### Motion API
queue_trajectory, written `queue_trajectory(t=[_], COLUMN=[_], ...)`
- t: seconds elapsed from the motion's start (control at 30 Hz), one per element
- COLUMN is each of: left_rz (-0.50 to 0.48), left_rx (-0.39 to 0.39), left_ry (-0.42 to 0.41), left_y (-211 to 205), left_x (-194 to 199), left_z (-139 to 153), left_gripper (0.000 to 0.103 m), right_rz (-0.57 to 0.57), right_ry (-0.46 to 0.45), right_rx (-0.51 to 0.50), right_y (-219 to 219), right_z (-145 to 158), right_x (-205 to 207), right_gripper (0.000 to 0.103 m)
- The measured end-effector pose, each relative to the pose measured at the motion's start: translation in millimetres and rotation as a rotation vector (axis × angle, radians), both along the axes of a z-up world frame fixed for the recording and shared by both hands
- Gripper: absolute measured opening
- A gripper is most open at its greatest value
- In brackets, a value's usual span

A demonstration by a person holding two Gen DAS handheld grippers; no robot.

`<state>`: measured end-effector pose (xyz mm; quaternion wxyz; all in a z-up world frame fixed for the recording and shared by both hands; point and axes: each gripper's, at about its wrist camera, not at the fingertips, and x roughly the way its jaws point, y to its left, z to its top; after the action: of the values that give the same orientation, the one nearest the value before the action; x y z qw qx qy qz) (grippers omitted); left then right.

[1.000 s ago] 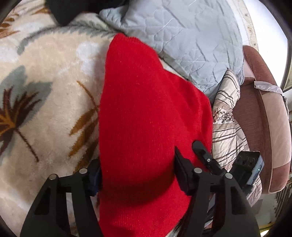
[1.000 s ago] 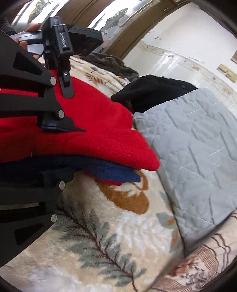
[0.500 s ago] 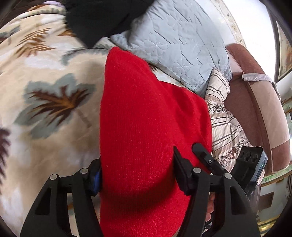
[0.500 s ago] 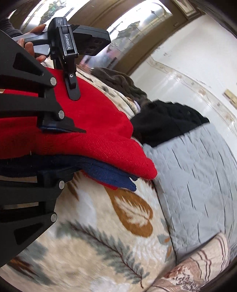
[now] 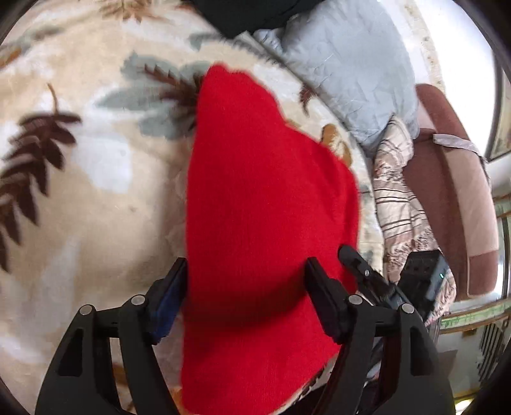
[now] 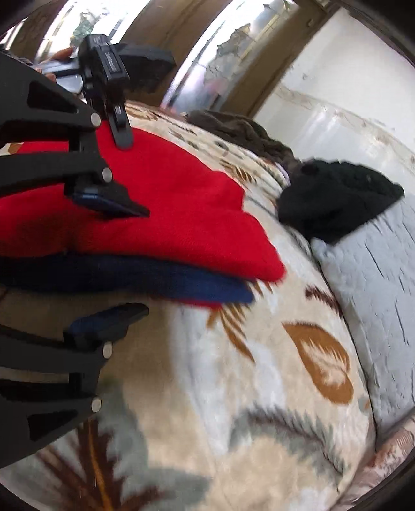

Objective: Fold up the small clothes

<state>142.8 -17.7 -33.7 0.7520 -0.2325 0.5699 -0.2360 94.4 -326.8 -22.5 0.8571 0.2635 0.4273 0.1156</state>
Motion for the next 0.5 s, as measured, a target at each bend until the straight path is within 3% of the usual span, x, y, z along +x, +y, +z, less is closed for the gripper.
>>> queue_trajectory(t=[0.1,0.17,0.23,0.27,0.33,0.4,0.5], left_rz=[0.006,-0.001,-0.019,-0.034,-0.046,-0.039,-0.012], left_rx=[0.066,0.193,0.309,0.386,0.459,0.459,0.369], left_ry=[-0.142,-0.228,-0.266,-0.277,-0.274,-0.256,-0.172], left_y=[3,-14,-32,-45,-58,-56,-45], left_x=[-1,7,18,26,37,42,54], left_z=[31,46,44,39,23,6,-8], left_gripper=[0.071,0.071,0.071,0.071,0.073,0.078,0.083], right_rz=[-0.047,-0.021,0.007,0.021,0.023,0.013,0.016], right_ry=[-0.105,-0.175,-0.198,-0.201,-0.167,-0.092,-0.115], right_rx=[-0.063,-0.093,-0.129,-0.158,-0.221,-0.297,-0.318], right_y=[-5,6,19,27,36,37,35], right_z=[27,38,39,36,22,-3,-10], right_x=[0,9,19,27,41,53,56], right_gripper=[0.056,0.052,0.037,0.024,0.015,0.006,0.005])
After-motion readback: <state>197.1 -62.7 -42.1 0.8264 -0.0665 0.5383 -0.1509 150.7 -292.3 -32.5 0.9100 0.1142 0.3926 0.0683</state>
